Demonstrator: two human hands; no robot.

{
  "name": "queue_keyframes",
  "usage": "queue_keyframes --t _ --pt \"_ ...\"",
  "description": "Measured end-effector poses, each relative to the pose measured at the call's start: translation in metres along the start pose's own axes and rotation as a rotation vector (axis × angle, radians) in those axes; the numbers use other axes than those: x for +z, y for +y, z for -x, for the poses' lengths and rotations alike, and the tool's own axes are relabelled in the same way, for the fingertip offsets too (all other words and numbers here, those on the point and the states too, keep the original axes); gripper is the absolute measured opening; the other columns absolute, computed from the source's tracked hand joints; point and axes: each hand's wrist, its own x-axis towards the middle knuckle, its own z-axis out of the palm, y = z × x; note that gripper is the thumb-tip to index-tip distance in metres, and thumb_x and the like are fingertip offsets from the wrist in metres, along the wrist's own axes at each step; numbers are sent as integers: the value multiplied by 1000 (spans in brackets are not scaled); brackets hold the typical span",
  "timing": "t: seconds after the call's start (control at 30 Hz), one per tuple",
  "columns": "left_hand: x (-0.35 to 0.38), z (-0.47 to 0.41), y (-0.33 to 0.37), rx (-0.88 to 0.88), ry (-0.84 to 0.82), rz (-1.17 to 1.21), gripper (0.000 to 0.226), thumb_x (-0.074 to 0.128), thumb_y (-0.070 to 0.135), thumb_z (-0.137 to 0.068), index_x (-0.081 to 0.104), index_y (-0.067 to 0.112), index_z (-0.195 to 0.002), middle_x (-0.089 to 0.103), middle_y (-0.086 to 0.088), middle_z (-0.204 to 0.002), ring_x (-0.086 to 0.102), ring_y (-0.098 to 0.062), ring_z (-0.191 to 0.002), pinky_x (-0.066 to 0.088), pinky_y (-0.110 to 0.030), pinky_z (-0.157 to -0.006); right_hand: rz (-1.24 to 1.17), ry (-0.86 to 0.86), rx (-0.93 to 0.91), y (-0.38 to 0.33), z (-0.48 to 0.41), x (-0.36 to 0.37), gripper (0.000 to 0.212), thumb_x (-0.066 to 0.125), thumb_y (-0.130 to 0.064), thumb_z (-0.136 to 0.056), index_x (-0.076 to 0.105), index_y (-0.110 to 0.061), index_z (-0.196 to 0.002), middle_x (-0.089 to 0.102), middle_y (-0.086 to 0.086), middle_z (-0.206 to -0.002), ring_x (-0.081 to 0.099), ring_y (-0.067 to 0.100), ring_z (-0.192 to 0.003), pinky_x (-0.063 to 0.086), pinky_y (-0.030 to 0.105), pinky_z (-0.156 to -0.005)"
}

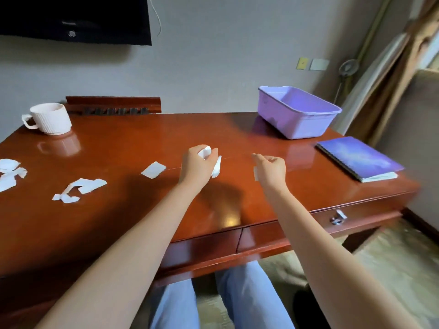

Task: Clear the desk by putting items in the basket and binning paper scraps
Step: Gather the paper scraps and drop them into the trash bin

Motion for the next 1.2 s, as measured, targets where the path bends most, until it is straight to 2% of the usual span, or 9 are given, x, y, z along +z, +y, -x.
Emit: queue_keyframes --t 0.1,0.17,0.3,0.53,0.63,0.77,0.97,1.1,1.2 --pt "45 16 20 64 -114 75 15 57 27 -92 60 16 -81 56 -5 -90 50 -17 -81 45 -25 -69 -48 106 63 11 -10 -50 50 58 -18 -90 38 -15 -44 36 -10 -30 30 15 -42 27 23 -47" --pt "77 24 34 123 -180 112 32 58 22 -90 47 15 -61 46 -4 -68 43 -19 -67 41 -27 -63 -81 178 86 19 -19 -83 49 58 -18 -89 37 -16 -45 36 -9 -32 29 15 -42 26 23 -46" --pt "144 49 63 223 -344 174 44 56 15 -87 34 10 -50 32 2 -44 31 -18 -55 28 -28 -53 -137 316 138 45 -35 -151 49 59 -20 -88 38 -14 -44 35 -7 -31 32 13 -40 30 22 -46" --pt "262 121 108 406 -595 228 55 59 14 -85 26 18 -42 25 3 -41 26 -19 -46 22 -29 -49 -225 544 273 108 -53 -267 37 62 -19 -87 47 -16 -53 43 -3 -48 37 14 -47 31 21 -47" --pt "305 154 120 426 -708 213 49 59 15 -88 35 10 -46 33 6 -45 36 -19 -45 24 -14 -42 -230 607 321 138 -57 -305 35 60 -17 -87 52 -15 -54 44 -1 -51 35 13 -46 29 22 -49" --pt "358 187 116 442 -804 198 57 59 15 -87 26 21 -41 29 8 -41 32 -10 -44 23 -14 -42 -254 677 376 186 -66 -345 43 59 -16 -87 34 -16 -51 31 1 -54 24 16 -49 21 24 -49" --pt "419 210 84 319 -942 127 45 56 12 -88 40 0 -48 28 -4 -46 31 -8 -47 24 -16 -46 -313 750 585 267 -89 -377 33 61 -20 -85 40 -13 -60 35 3 -57 28 17 -51 24 28 -50" --pt "456 214 58 242 -1027 43 42 53 11 -88 36 -4 -53 38 -18 -60 31 -29 -55 24 -10 -40 -341 752 717 325 -105 -382 25 62 -21 -85 48 -10 -68 43 5 -62 34 18 -53 27 30 -52" --pt "484 217 35 192 -1056 3 36 53 13 -89 46 -9 -62 47 -21 -62 38 -41 -71 38 -21 -49 -315 723 808 366 -111 -381 27 62 -22 -85 50 -8 -66 48 6 -63 39 18 -52 30 29 -52"
